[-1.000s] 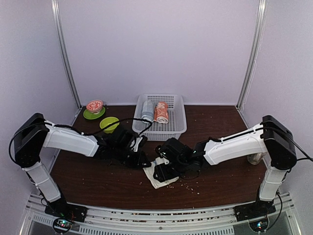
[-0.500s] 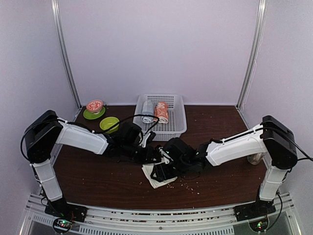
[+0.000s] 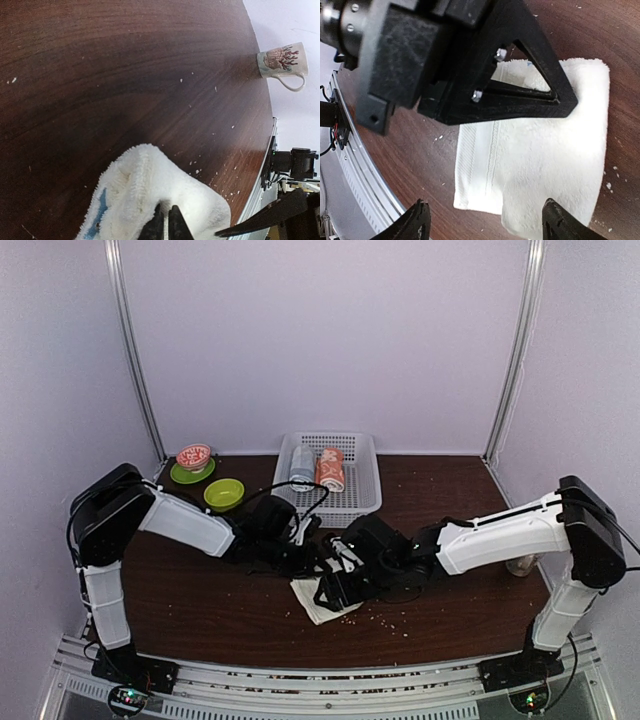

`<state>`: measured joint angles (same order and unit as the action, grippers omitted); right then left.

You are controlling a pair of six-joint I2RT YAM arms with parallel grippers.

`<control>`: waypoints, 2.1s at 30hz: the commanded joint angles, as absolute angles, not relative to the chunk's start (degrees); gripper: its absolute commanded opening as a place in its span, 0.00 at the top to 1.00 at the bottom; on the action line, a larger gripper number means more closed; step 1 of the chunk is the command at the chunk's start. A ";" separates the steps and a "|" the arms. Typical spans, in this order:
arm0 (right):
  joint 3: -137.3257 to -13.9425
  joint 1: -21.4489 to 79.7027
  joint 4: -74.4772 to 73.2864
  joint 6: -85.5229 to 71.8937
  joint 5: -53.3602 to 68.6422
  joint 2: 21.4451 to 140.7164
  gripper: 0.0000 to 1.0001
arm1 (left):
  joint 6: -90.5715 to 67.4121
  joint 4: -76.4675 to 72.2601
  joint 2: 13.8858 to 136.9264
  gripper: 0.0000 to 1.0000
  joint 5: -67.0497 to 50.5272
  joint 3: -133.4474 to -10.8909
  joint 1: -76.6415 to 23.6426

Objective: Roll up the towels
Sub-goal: Roll the towel at the center of the board.

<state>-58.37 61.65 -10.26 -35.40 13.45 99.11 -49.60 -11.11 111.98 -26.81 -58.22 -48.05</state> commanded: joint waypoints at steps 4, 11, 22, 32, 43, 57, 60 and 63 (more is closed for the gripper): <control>-52.66 58.46 -10.37 -39.01 10.27 91.29 0.25 | -50.06 -12.27 111.88 0.93 -25.65 -54.00 -47.73; -46.75 51.98 0.89 -46.25 16.91 93.45 0.30 | -48.30 -10.68 109.31 0.94 -24.10 -51.46 -47.74; -48.57 51.30 7.48 -48.78 24.83 100.18 0.31 | -47.52 -9.82 107.76 0.94 -23.23 -49.37 -47.72; -56.93 54.75 -6.39 -40.13 17.94 101.79 0.83 | -47.23 -8.98 105.97 0.94 -22.99 -48.96 -47.77; -64.41 61.31 -20.38 -32.20 1.76 102.90 0.90 | -48.14 -8.17 96.35 0.92 -22.39 -45.71 -47.72; -68.61 65.84 -24.72 -29.20 -6.76 106.23 0.91 | -48.91 -11.82 100.51 0.92 -25.44 -50.16 -47.72; -68.79 66.56 -24.92 -28.74 -7.28 105.82 0.91 | -50.08 -14.03 102.48 0.92 -26.93 -49.40 -47.75; -69.50 67.23 -25.45 -28.08 -7.58 106.02 0.91 | -50.13 -14.12 103.17 0.93 -26.40 -48.35 -47.73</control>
<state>-67.59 66.22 -23.35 -29.67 -4.97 105.45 -49.28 -10.48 102.02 -25.19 -49.19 -48.03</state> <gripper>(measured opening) 0.127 0.074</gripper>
